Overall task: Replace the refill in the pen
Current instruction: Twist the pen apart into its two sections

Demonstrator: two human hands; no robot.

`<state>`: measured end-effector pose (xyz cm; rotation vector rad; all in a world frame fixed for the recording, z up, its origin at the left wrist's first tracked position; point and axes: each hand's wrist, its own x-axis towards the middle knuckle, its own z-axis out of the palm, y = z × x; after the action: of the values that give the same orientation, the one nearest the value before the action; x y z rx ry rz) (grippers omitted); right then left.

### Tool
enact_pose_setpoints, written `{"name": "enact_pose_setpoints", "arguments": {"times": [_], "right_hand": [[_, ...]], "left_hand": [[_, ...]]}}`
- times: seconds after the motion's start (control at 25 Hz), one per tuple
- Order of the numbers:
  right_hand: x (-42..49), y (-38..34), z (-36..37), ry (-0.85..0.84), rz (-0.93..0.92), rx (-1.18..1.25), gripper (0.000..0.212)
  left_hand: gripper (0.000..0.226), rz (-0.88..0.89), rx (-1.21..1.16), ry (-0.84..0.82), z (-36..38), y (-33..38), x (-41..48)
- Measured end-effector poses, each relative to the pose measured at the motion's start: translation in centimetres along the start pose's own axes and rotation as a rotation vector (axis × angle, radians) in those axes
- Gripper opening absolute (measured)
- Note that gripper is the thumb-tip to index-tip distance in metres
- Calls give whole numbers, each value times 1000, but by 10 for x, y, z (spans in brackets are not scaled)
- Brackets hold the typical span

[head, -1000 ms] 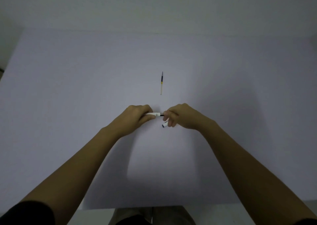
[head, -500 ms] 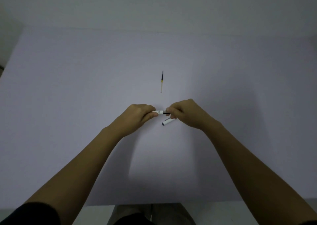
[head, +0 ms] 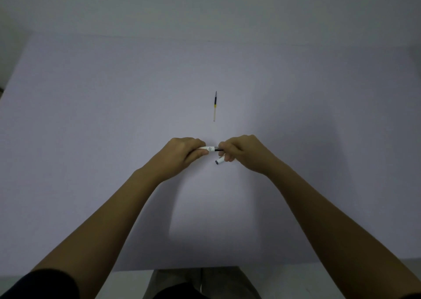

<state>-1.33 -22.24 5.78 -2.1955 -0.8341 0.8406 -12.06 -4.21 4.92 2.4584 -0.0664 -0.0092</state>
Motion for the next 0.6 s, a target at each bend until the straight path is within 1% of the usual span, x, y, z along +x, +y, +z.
{"name": "enact_pose_setpoints", "arguments": {"times": [0.08, 0.12, 0.16, 0.2, 0.24, 0.32, 0.36, 0.4, 0.44, 0.52, 0.56, 0.6], "right_hand": [[-1, -1, 1, 111, -123, -28, 12], [-2, -1, 1, 151, -176, -1, 4], [-4, 0, 1, 180, -195, 27, 8], [-5, 0, 2, 186, -168, 49, 14], [-4, 0, 3, 169, -102, 68, 18], [0, -2, 2, 83, 48, 111, 31], [1, -3, 0, 46, 77, 116, 36], [1, -3, -2, 32, 57, 86, 35], [2, -5, -2, 50, 24, 61, 28], [0, -4, -2, 139, -71, 72, 6], [-1, -3, -1, 168, -102, 105, 4], [-4, -3, -1, 183, -98, 129, 10]], "left_hand": [[23, -15, -24, -1, -1, 1, 0], [23, -32, -48, 3, -1, 1, -1], [22, -45, -68, 11, -2, 1, -1], [22, -50, -77, 20, -2, 1, -2], [22, -49, -75, 27, -3, 1, -2], [23, -47, -67, 28, -3, -1, -3], [23, -48, -66, 30, -2, -1, -4], [22, -54, -68, 32, -2, -1, -5], [22, -68, -77, 30, -2, -3, -5], [23, -95, -109, 41, -1, -5, -5], [24, -100, -121, 50, -1, -5, -4], [24, -95, -124, 56, -1, -4, -4]]}}
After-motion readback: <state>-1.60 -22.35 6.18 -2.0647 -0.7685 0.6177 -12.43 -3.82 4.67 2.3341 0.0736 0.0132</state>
